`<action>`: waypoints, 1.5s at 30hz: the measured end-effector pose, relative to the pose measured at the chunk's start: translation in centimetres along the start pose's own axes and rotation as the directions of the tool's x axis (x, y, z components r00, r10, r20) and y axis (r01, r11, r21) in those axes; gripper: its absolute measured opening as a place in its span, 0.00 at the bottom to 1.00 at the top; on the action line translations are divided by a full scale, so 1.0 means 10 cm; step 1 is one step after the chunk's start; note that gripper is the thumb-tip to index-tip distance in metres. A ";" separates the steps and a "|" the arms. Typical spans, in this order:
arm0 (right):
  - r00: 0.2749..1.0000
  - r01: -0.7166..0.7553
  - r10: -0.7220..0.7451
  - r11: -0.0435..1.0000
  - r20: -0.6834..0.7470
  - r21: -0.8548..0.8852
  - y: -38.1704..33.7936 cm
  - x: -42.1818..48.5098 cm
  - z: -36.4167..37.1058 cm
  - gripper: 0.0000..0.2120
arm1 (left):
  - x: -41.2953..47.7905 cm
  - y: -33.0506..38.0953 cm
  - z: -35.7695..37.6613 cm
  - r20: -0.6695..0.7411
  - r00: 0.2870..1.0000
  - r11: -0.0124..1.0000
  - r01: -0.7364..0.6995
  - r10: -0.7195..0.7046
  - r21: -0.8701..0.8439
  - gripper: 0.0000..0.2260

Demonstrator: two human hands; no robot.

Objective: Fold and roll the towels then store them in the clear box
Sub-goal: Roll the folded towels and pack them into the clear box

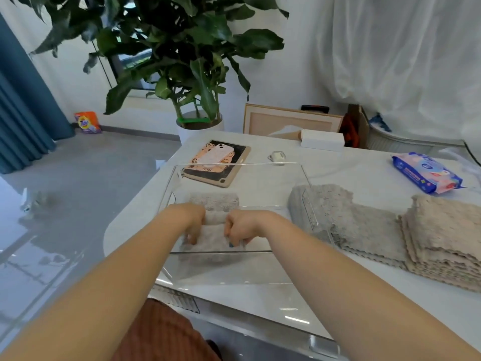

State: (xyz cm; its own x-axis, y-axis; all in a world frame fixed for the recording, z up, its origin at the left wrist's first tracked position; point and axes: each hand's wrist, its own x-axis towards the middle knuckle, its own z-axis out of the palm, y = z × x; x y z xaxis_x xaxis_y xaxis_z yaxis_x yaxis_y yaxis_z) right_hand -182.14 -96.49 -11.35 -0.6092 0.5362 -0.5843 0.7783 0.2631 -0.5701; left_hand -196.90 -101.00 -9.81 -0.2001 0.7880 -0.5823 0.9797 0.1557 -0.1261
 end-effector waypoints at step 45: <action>0.986 -0.165 0.165 0.986 -0.032 -0.014 0.21 -0.08 -0.21 0.15 | -0.07 0.07 -0.13 -0.019 0.999 0.997 0.032 -0.031 0.074 0.30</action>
State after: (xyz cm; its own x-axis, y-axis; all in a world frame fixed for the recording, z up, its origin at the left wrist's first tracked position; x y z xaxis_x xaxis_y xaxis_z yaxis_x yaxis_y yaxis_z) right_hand -179.72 -94.74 -10.87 -0.4672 0.5980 -0.6512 0.8705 0.1821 -0.4573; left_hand -196.05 -100.69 -8.40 -0.2298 0.7942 -0.5625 0.9695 0.1363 -0.2036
